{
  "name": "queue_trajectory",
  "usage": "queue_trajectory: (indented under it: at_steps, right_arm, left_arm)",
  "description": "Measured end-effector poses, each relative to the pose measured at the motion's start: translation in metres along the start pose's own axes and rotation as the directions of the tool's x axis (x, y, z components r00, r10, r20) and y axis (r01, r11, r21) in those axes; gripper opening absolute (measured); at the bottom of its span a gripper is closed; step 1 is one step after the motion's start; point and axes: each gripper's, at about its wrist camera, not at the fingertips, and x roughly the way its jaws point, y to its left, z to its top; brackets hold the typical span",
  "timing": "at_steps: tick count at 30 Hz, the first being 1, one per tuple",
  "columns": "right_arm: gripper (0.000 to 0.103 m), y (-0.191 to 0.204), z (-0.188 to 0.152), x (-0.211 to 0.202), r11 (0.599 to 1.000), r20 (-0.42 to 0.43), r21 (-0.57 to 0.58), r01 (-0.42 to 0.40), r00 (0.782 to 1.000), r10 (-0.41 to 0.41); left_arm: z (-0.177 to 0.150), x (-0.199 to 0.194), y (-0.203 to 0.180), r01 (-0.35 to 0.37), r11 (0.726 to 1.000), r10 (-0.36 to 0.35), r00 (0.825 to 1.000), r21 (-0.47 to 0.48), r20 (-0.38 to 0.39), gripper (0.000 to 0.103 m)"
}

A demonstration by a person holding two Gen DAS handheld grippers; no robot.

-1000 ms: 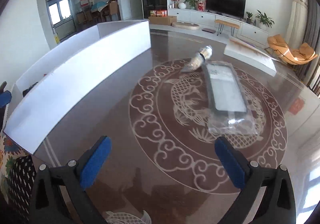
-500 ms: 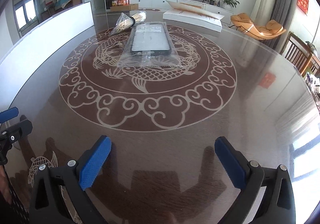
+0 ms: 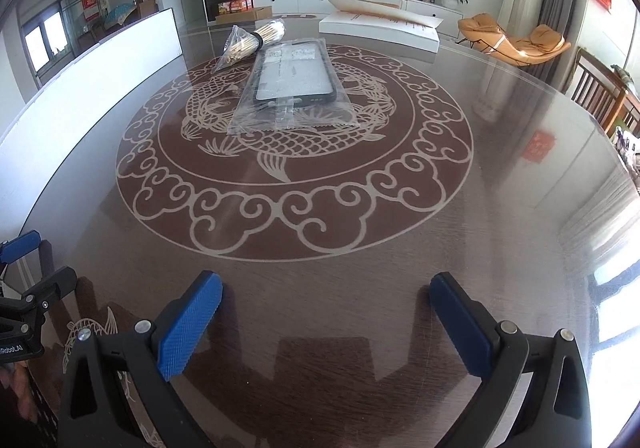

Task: Organize objects
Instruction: 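Move both empty tools back over the table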

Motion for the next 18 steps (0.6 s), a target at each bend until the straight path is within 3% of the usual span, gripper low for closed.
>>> queue_trajectory:
  at_steps: [18]
  right_arm:
    - [0.103, -0.0001, -0.0003, -0.0001, 1.0, 0.0, 0.001, 0.0, 1.0, 0.0]
  left_arm:
    - [-0.0013, -0.0025, -0.0029, -0.017, 1.0, 0.016, 1.0, -0.021, -0.016, 0.103]
